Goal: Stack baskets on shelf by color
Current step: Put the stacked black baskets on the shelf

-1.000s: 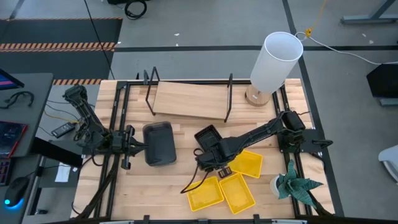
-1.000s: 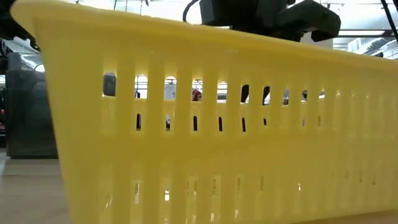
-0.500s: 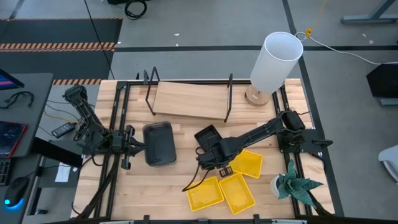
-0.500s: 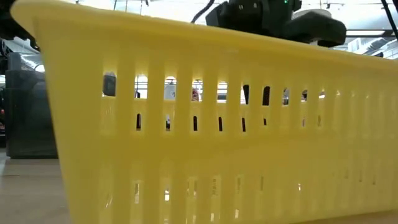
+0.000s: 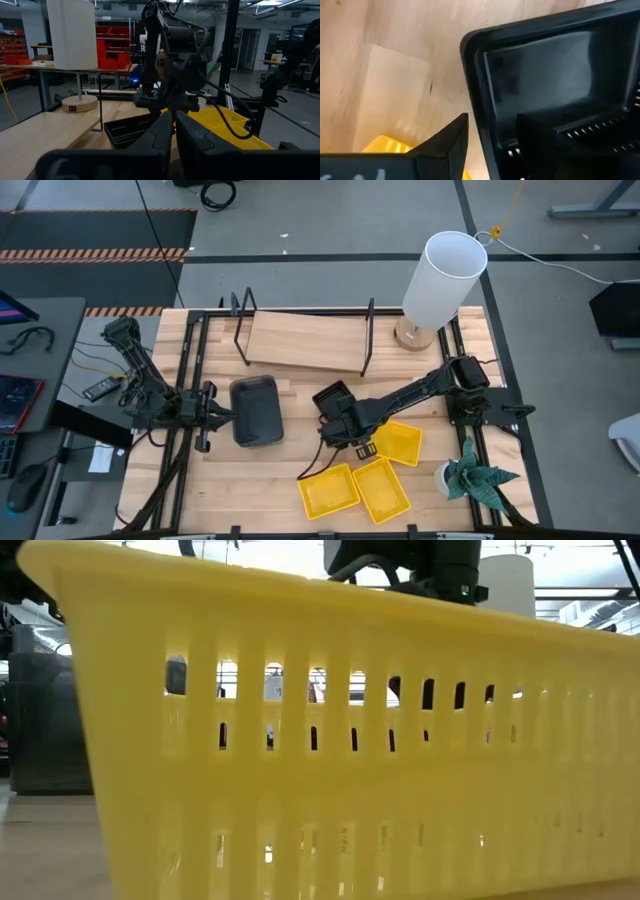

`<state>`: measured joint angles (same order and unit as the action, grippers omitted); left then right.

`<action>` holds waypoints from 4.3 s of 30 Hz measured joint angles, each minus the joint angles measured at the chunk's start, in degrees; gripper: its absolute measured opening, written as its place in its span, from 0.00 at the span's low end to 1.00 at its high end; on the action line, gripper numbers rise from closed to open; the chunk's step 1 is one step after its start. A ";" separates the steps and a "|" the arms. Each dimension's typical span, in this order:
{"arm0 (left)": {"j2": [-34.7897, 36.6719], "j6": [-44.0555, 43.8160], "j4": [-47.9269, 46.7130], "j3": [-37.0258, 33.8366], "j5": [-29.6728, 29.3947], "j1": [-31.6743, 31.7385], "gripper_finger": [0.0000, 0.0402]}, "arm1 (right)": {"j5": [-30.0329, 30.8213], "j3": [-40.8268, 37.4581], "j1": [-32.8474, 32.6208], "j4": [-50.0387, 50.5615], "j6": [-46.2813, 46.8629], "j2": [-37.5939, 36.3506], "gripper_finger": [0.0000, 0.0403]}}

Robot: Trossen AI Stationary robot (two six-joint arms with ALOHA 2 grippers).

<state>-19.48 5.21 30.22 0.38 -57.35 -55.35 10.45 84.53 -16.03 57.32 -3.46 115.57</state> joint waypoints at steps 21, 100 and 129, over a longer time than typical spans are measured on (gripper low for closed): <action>0.00 0.00 -0.02 0.00 0.00 0.02 0.06 | -0.45 -1.44 0.11 -1.99 -1.25 0.00 0.28; 0.01 0.00 0.00 0.00 0.01 0.00 0.06 | 1.91 25.72 14.61 13.21 4.71 0.00 0.04; 0.00 0.00 0.00 -0.02 0.01 0.00 0.09 | -0.06 19.68 27.72 13.15 3.35 -0.02 0.04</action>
<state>-19.48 5.22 30.22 0.36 -57.35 -55.35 10.39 104.22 11.69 70.47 -0.12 115.55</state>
